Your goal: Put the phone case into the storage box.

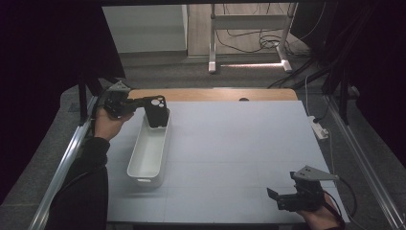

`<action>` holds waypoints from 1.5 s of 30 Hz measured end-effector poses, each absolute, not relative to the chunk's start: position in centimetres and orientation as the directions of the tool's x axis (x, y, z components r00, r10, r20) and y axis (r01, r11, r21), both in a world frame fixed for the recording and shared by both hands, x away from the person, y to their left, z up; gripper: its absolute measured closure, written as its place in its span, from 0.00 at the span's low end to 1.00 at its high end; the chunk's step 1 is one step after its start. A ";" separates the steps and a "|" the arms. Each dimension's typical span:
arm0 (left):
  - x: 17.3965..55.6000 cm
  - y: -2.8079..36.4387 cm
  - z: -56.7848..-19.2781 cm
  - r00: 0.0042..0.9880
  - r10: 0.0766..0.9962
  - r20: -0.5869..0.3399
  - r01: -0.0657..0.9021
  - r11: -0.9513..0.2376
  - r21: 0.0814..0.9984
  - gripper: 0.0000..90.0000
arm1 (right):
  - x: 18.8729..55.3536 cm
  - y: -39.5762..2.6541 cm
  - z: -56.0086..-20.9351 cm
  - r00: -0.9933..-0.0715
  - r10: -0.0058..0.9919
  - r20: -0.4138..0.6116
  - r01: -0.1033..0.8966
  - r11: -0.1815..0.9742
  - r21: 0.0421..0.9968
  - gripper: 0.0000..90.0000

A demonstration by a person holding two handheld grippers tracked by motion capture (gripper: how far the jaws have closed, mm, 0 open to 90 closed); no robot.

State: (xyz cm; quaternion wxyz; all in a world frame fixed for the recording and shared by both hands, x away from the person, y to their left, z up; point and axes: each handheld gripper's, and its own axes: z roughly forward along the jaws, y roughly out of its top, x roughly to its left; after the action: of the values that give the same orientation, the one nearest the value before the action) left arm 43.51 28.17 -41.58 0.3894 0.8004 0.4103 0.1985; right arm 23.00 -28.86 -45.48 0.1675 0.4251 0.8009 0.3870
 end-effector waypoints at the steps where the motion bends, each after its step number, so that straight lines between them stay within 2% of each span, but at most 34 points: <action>1: 43.6 28.2 -41.7 0.584 0.812 -0.001 0.502 -0.360 0.786 0.93 | 23.0 -28.9 -45.5 -0.582 0.811 0.061 0.552 0.339 0.762 0.00; 12: 44.0 28.0 -42.7 0.573 0.819 0.031 0.475 -0.363 0.801 0.93 | 23.1 -28.8 -45.5 -0.582 0.810 0.064 0.557 0.341 0.758 0.00; 20: 44.3 28.1 -43.3 0.569 0.822 0.022 0.463 -0.342 0.818 0.93 | 23.1 -28.8 -45.5 -0.584 0.809 0.065 0.558 0.343 0.755 0.00; 45: 45.1 28.0 -44.3 0.524 0.852 -0.013 0.485 -0.285 0.827 0.83 | 23.1 -28.8 -45.6 -0.589 0.805 0.067 0.559 0.346 0.754 0.00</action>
State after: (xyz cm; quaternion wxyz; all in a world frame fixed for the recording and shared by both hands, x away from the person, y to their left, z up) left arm 45.06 28.01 -44.33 0.4111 0.7699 0.4341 0.2231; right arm 23.11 -28.82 -45.55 0.1608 0.4239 0.8044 0.3838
